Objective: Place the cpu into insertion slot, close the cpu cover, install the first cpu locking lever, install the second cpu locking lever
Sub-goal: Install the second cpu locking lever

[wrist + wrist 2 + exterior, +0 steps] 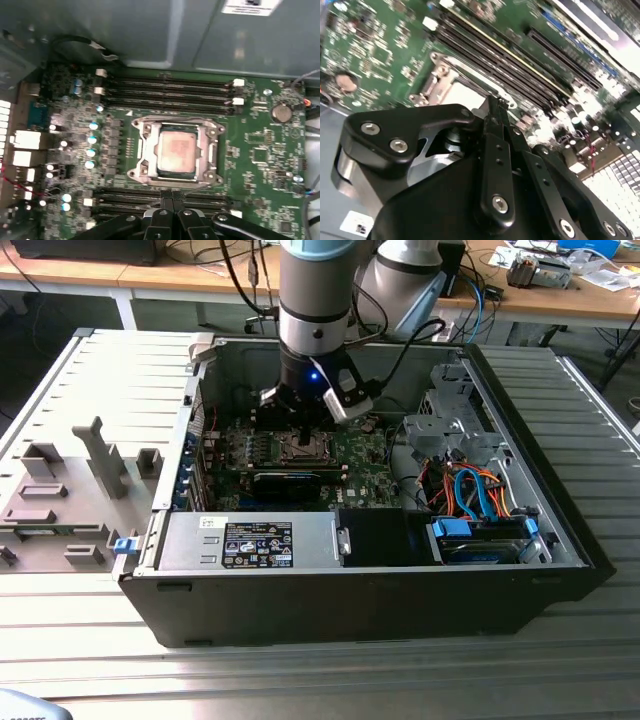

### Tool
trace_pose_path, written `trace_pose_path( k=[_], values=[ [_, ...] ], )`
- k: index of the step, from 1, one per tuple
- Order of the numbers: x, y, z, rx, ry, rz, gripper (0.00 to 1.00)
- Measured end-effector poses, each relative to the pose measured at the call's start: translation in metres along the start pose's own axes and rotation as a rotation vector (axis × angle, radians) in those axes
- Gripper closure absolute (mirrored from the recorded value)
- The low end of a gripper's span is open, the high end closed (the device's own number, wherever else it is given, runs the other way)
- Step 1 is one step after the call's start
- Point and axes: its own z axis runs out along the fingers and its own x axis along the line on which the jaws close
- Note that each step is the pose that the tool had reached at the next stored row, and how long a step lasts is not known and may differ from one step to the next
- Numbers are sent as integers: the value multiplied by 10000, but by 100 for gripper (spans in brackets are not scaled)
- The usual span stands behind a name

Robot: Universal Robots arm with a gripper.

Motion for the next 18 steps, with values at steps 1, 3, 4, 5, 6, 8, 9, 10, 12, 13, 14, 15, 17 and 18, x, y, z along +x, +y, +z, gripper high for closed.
trace_pose_path(
  k=[1,3,4,5,6,8,9,10,12,13,14,15,17,18],
  values=[
    [55,-8,10,-52,-3,3,89],
    [97,-32,19,-123,-11,0,89],
    [115,-47,24,-151,-12,0,89],
    [135,-64,31,-183,-14,0,89],
    [150,-79,38,-212,-17,-1,89],
    [187,-122,65,-278,-22,-2,89],
    [195,-135,76,-293,-23,-2,89],
    [203,-153,101,-319,-27,-2,89],
    [206,-160,145,-328,-25,-8,89],
    [209,-163,173,-331,-25,-13,89],
    [218,-165,195,-340,-24,-29,89],
    [233,-165,211,-355,-22,-54,89],
    [280,-167,263,-407,-11,-160,89],
    [282,-170,290,-419,-1,-250,89]
  ],
)
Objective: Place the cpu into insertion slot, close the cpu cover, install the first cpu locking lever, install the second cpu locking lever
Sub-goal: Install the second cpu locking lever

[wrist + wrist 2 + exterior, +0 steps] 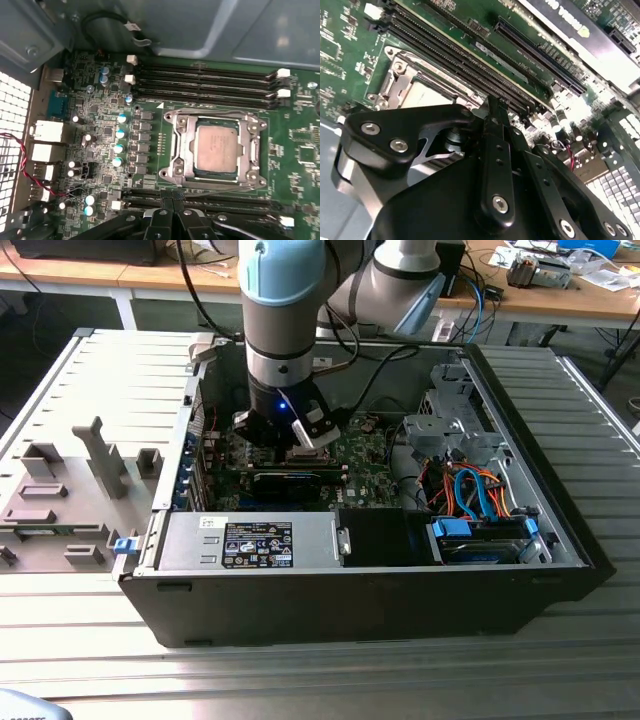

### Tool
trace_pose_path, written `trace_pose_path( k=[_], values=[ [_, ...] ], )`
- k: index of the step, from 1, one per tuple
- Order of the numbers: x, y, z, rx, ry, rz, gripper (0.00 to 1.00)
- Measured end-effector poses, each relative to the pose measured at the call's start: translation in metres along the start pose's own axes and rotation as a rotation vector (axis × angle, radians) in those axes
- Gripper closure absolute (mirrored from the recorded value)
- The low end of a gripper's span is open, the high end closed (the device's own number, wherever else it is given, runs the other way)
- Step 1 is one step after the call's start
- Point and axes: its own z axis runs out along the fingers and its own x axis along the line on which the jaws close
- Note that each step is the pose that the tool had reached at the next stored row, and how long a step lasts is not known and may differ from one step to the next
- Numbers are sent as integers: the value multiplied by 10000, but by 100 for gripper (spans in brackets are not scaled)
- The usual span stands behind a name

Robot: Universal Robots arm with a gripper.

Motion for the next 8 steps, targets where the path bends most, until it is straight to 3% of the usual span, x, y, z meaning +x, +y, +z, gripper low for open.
trace_pose_path(
  k=[5,8],
  values=[
    [3,-14,99,-40,38,-278,89],
    [4,-11,136,-168,42,-381,89]
  ],
)
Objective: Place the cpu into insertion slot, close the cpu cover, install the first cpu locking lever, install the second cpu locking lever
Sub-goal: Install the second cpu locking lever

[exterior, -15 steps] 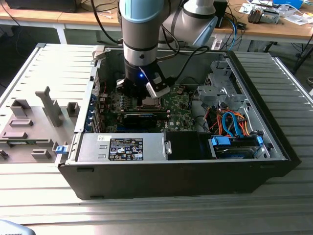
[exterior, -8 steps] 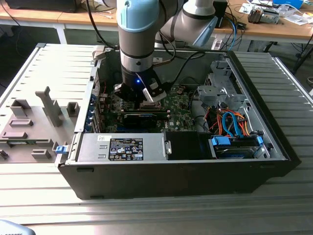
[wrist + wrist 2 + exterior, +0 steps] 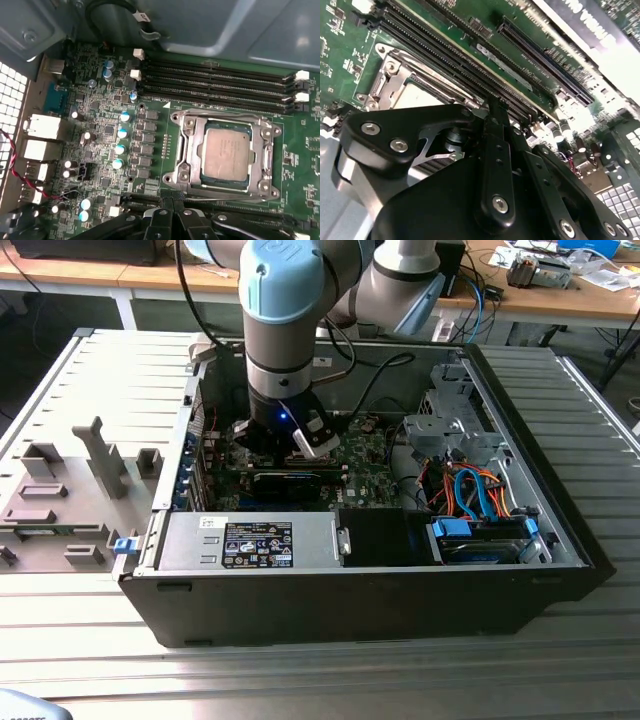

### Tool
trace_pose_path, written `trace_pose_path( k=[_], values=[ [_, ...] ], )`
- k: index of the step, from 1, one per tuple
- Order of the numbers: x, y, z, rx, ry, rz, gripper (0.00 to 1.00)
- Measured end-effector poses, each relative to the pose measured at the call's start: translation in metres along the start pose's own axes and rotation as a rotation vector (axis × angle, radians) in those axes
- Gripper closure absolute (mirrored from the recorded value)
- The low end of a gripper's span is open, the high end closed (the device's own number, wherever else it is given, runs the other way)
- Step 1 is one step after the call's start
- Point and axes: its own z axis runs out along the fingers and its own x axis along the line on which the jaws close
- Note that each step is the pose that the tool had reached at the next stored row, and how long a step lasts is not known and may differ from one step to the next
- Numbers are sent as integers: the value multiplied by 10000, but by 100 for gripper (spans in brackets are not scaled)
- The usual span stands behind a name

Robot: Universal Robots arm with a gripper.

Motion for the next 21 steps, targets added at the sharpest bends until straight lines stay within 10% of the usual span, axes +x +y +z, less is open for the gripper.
trace_pose_path(
  k=[4,13,21],
  values=[
    [-4,24,22,-170,-11,-90,89],
    [-7,39,75,-299,35,-484,89],
    [-8,41,65,-162,74,-548,89]
  ],
)
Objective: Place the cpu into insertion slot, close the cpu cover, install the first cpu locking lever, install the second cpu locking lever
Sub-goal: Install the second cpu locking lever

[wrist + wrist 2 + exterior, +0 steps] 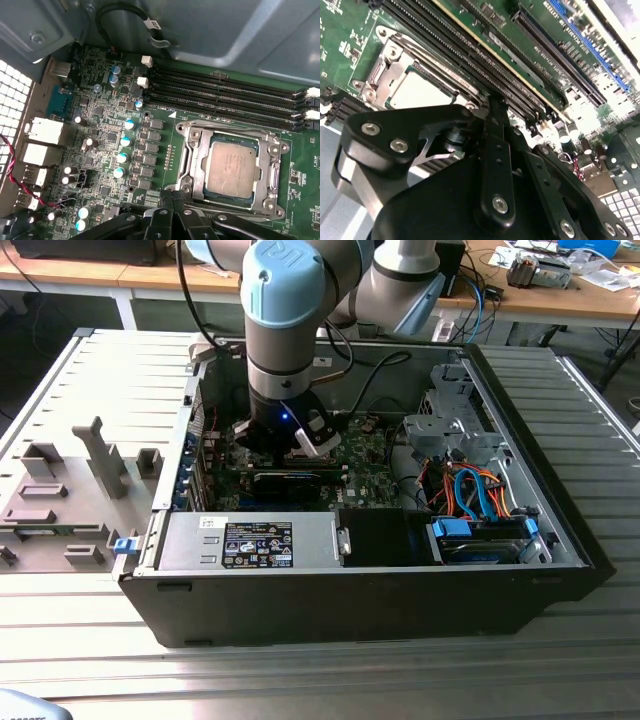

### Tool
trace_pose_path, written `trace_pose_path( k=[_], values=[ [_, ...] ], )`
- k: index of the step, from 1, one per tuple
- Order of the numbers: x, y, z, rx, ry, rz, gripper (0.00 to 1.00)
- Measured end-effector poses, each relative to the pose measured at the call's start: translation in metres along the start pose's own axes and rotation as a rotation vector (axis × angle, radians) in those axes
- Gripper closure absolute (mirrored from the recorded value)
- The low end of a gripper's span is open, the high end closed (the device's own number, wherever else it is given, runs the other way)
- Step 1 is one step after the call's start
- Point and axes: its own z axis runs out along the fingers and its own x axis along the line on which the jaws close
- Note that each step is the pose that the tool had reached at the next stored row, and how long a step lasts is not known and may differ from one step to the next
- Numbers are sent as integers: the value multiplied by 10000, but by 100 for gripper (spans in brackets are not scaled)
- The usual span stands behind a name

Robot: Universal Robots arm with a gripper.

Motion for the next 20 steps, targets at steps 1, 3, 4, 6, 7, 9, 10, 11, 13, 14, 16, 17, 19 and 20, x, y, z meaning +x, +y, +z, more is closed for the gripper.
trace_pose_path(
  k=[1,3,4,6,7,9,10,11,13,14,16,17,19,20],
  values=[
    [0,0,6,-3,0,1,89],
    [-1,-3,22,-1,10,5,89],
    [-1,-6,32,1,17,5,89],
    [-1,-9,48,5,20,5,89],
    [-2,-9,51,25,21,2,89],
    [-2,-9,50,36,29,-43,89],
    [-2,-7,46,34,43,-122,89],
    [-1,-5,41,31,48,-156,89],
    [2,-2,37,30,50,-185,89],
    [10,0,35,29,55,-203,89],
    [27,4,34,29,60,-204,89],
    [39,7,33,27,59,-204,89],
    [50,10,34,20,57,-204,89],
    [50,11,34,18,58,-205,89]
  ],
)
